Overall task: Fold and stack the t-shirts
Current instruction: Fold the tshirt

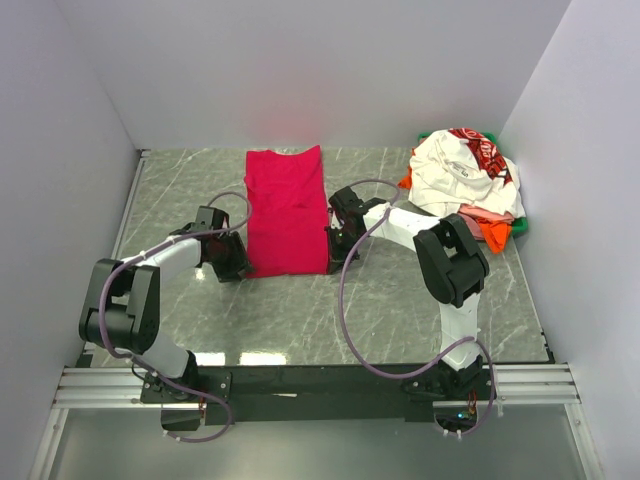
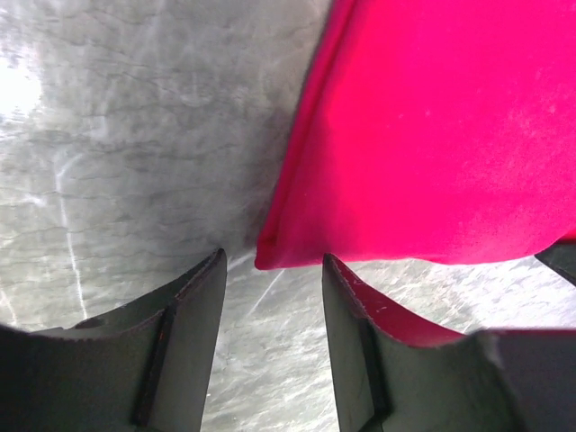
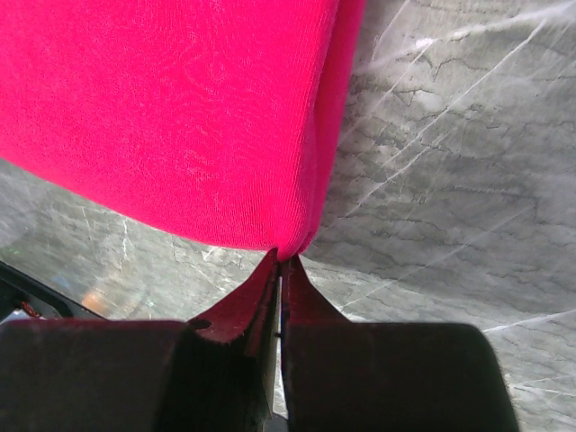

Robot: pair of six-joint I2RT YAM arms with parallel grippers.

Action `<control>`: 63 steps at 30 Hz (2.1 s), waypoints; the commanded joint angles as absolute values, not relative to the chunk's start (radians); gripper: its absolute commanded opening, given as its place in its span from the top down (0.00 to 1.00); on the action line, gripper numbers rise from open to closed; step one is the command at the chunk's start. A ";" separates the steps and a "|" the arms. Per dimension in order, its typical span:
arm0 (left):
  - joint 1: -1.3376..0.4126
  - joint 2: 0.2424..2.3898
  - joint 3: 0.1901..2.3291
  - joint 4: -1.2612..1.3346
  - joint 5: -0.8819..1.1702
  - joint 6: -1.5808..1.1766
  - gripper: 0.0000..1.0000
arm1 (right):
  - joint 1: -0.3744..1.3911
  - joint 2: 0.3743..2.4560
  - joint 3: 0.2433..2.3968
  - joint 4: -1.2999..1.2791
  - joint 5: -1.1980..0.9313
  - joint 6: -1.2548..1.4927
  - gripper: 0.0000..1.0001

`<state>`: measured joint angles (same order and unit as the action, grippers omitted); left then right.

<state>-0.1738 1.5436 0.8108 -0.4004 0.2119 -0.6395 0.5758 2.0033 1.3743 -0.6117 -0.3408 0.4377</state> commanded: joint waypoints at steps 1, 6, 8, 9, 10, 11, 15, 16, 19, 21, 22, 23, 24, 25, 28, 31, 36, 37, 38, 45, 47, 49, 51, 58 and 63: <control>-0.184 1.562 0.819 -0.396 0.201 -0.627 0.48 | 0.584 2.002 1.368 -0.597 -0.342 0.439 0.96; -0.196 1.586 0.827 -0.403 0.186 -0.632 0.53 | 0.584 2.000 1.364 -0.597 -0.342 0.437 0.96; -0.198 1.595 0.827 -0.405 0.181 -0.635 0.60 | 0.584 1.999 1.365 -0.598 -0.342 0.436 0.96; -0.202 1.600 0.828 -0.406 0.181 -0.637 0.62 | 0.584 1.999 1.368 -0.598 -0.341 0.434 0.96; -0.206 1.603 0.830 -0.407 0.181 -0.637 0.63 | 0.586 1.999 1.368 -0.598 -0.342 0.436 0.96; -0.206 1.606 0.833 -0.410 0.178 -0.635 0.66 | 0.584 1.997 1.368 -0.598 -0.344 0.436 0.96; -0.218 1.617 0.842 -0.416 0.176 -0.634 0.75 | 0.584 1.996 1.361 -0.591 -0.351 0.439 0.96; -0.219 1.621 0.842 -0.416 0.176 -0.632 0.78 | 0.586 1.993 1.359 -0.589 -0.351 0.440 0.96; -0.219 1.631 0.845 -0.419 0.175 -0.630 0.98 | 0.584 1.990 1.355 -0.583 -0.350 0.443 0.96; -0.219 1.631 0.851 -0.429 0.166 -0.630 1.00 | 0.584 1.990 1.359 -0.584 -0.344 0.443 0.96; -0.219 1.625 0.853 -0.443 0.147 -0.630 1.00 | 0.586 1.988 1.361 -0.591 -0.336 0.442 0.97; -0.219 1.618 0.853 -0.448 0.138 -0.630 1.00 | 0.584 1.987 1.361 -0.594 -0.322 0.443 0.97; -0.219 1.611 0.850 -0.449 0.129 -0.632 0.99 | 0.583 1.983 1.364 -0.597 -0.308 0.443 0.98; -0.219 1.599 0.848 -0.452 0.120 -0.632 1.00 | 0.584 1.977 1.364 -0.603 -0.298 0.445 0.99; -0.219 1.588 0.841 -0.462 0.109 -0.630 1.00 | 0.581 1.967 1.367 -0.618 -0.259 0.446 1.00; -0.219 1.583 0.836 -0.471 0.089 -0.634 1.00 | 0.580 1.959 1.370 -0.632 -0.235 0.449 1.00; -0.219 1.565 0.842 -0.486 0.058 -0.647 1.00 | 0.577 1.948 1.351 -0.641 -0.213 0.453 1.00; -0.219 1.562 0.844 -0.489 0.054 -0.649 1.00 | 0.575 1.944 1.348 -0.643 -0.210 0.453 1.00; -0.221 1.560 0.847 -0.492 0.049 -0.649 1.00 | 0.571 1.941 1.342 -0.643 -0.209 0.454 1.00; -0.219 1.545 0.850 -0.486 0.069 -0.641 1.00 | 0.563 1.925 1.353 -0.638 -0.218 0.454 1.00; -0.219 1.542 0.851 -0.486 0.075 -0.638 1.00 | 0.563 1.921 1.355 -0.634 -0.233 0.457 1.00; -0.219 1.528 0.851 -0.492 0.078 -0.637 1.00 | 0.563 1.908 1.350 -0.626 -0.238 0.460 1.00; -0.219 1.505 0.853 -0.499 0.074 -0.638 1.00 | 0.563 1.885 1.333 -0.618 -0.239 0.465 1.00; -0.224 1.405 0.864 -0.537 0.066 -0.660 1.00 | 0.566 1.793 1.249 -0.580 -0.245 0.482 1.00; -0.248 1.325 0.856 -0.584 0.063 -0.684 1.00 | 0.584 1.695 1.186 -0.568 -0.221 0.494 1.00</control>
<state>-0.2375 1.3830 0.8459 -0.5266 0.1093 -0.6685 0.5766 1.7737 1.2144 -0.5602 -0.2680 0.4870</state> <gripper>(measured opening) 0.024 0.009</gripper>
